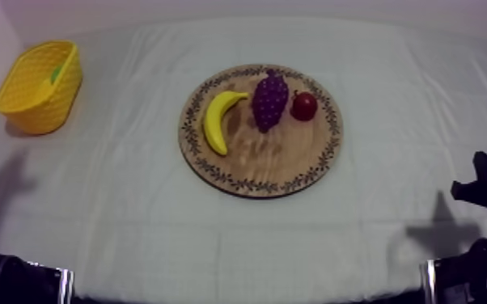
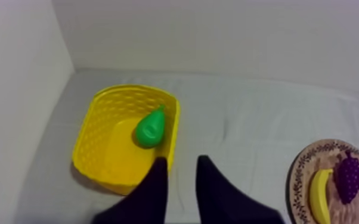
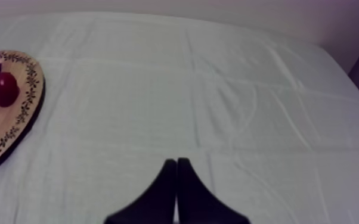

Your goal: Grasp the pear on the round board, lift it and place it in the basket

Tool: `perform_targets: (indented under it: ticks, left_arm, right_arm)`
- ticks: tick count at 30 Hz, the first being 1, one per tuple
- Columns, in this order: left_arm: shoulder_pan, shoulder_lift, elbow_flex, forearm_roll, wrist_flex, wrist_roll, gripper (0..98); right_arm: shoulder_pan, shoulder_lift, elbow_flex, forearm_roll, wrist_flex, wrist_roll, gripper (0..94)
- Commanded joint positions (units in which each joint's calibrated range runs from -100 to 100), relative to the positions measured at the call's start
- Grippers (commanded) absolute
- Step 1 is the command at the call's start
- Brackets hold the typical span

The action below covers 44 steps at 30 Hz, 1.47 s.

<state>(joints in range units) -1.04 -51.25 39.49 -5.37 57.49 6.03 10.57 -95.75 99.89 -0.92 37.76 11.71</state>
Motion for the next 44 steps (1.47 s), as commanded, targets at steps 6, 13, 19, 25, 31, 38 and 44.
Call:
perform_targets:
  ticks: [6, 13, 19, 25, 31, 38, 44]
  left_arm:
    - [-0.85, -21.19, 26.32, 1.74, -10.76, 1.08, 1.7]
    - [-0.96, -34.42, 47.49, 1.97, -16.3, 2.6, 0.2]
    - [-0.34, -43.07, 56.31, 2.01, -17.0, 1.44, 0.0]
    - [0.87, -47.69, 59.49, 2.9, -23.78, 2.59, 0.0]
    - [1.11, -48.39, 60.2, 3.12, -26.21, 4.95, 0.0]
    - [1.14, -48.48, 60.28, 3.15, -26.5, 4.48, 0.0]
    - [1.14, -48.49, 60.29, 3.18, -26.53, 4.41, 0.0]
  right_arm:
    - [0.0, 0.0, 0.0, 0.01, -0.02, -0.01, 0.4]
    - [0.0, 0.0, 0.0, 0.01, -0.02, -0.01, 0.4]
    - [0.0, 0.0, 0.0, 0.01, -0.02, -0.01, 0.4]
    - [0.0, 0.0, 0.0, 0.01, -0.02, -0.01, 0.4]
    - [0.0, 0.0, 0.0, 0.01, -0.02, -0.01, 0.4]
    - [0.0, 0.0, 0.0, 0.01, -0.02, -0.01, 0.4]
    - [0.0, 0.0, 0.0, 0.01, -0.02, -0.01, 0.4]
